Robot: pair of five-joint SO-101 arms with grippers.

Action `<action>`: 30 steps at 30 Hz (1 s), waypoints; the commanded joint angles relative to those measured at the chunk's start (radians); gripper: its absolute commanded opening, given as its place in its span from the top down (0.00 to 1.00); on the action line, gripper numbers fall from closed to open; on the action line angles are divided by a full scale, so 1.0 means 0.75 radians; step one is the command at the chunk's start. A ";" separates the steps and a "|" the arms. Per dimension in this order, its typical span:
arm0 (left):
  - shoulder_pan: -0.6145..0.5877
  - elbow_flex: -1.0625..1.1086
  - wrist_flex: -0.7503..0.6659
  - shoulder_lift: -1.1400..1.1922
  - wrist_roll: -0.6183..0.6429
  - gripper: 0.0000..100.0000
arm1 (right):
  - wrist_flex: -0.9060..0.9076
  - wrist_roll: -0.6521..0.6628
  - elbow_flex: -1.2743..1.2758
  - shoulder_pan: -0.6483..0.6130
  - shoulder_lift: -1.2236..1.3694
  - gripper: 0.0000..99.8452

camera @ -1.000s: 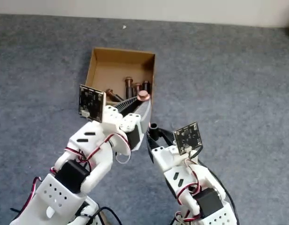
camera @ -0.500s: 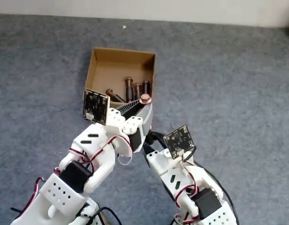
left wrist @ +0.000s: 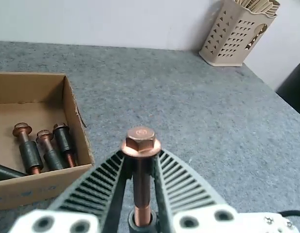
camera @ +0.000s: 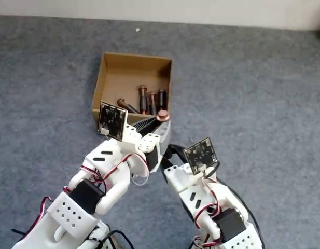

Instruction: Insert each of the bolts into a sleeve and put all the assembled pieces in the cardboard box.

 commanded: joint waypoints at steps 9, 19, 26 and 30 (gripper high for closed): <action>0.066 -0.011 0.248 -0.019 -0.121 0.80 | -0.050 0.004 -0.028 0.042 -0.024 1.00; 0.056 -0.009 0.354 -0.345 -0.127 0.87 | -0.050 0.004 -0.026 0.077 -0.024 1.00; 0.048 0.093 0.544 -0.840 -0.129 0.99 | -0.050 0.004 -0.024 0.146 -0.021 1.00; -0.120 0.146 0.614 -0.854 -0.129 0.99 | -0.046 0.004 -0.021 0.146 -0.021 1.00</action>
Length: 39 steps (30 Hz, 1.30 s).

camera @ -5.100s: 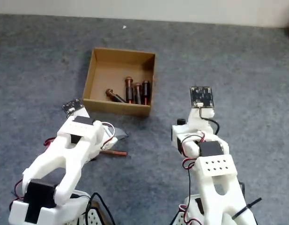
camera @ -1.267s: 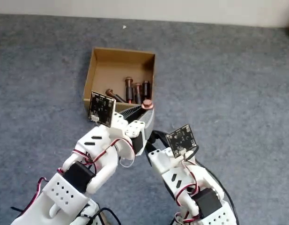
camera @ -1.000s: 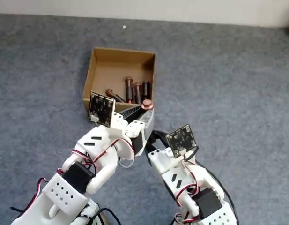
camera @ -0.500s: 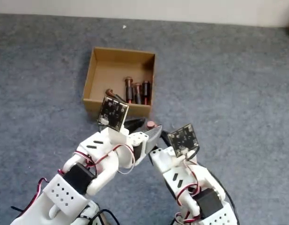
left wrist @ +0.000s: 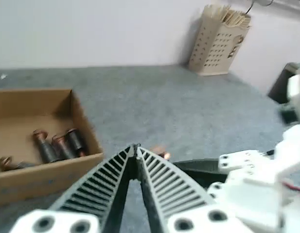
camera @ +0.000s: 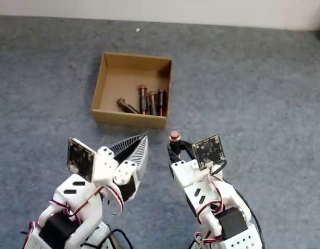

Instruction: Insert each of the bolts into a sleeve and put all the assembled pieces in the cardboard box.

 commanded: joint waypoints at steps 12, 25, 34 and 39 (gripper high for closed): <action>-0.582 0.318 0.047 -0.017 -0.063 0.99 | -0.028 0.004 0.058 0.021 -0.019 1.00; -0.645 0.578 0.014 -0.013 -0.270 0.99 | 0.095 0.004 -0.214 0.021 0.017 0.99; -0.645 0.578 0.047 -0.011 -0.270 0.99 | -0.183 0.010 -0.664 0.019 0.817 0.99; -0.645 0.578 0.090 -0.011 -0.270 0.99 | -0.408 0.014 -0.920 0.019 1.276 0.99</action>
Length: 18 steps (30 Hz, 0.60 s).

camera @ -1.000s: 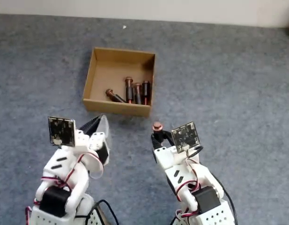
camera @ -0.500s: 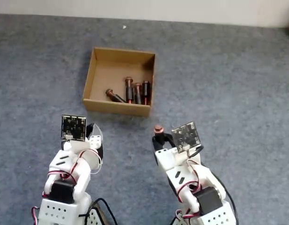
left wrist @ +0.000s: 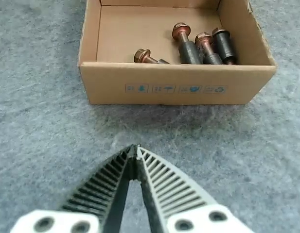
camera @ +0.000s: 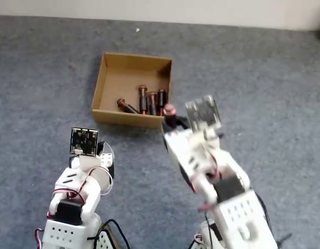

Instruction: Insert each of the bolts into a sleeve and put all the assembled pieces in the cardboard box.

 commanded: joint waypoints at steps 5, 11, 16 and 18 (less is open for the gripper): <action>-0.005 0.032 0.051 -0.007 -0.020 0.99 | -0.465 0.014 -0.392 0.015 0.633 0.99; -0.009 0.032 0.051 -0.007 -0.020 0.99 | -0.764 0.014 -0.521 0.013 1.036 0.99; -0.009 0.032 0.051 -0.007 -0.020 0.99 | -0.803 0.008 -0.623 0.013 1.292 0.99; -0.009 0.032 0.051 -0.007 -0.020 0.99 | -0.780 0.008 -0.660 0.013 1.368 0.99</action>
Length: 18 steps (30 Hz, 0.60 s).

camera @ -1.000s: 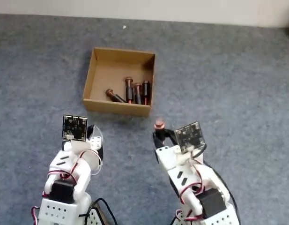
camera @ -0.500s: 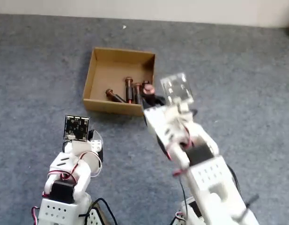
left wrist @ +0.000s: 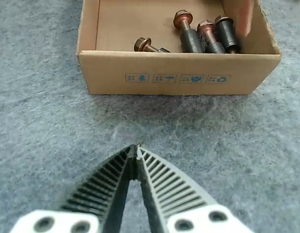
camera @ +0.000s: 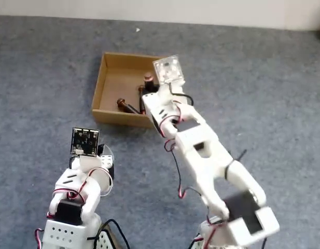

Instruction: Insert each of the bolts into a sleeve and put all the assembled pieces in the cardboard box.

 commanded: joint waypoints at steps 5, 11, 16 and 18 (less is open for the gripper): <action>-0.009 0.032 0.004 -0.007 -0.020 0.99 | 0.103 0.006 -0.275 0.015 0.165 0.98; -0.009 0.032 0.004 -0.007 -0.020 0.99 | 0.371 0.008 -0.414 0.019 0.183 0.86; -0.009 0.032 0.004 -0.007 -0.020 0.99 | 0.680 0.012 -0.555 0.017 0.183 0.86; -0.009 0.032 0.004 -0.007 -0.020 0.99 | 0.803 0.008 -0.598 0.015 0.181 0.87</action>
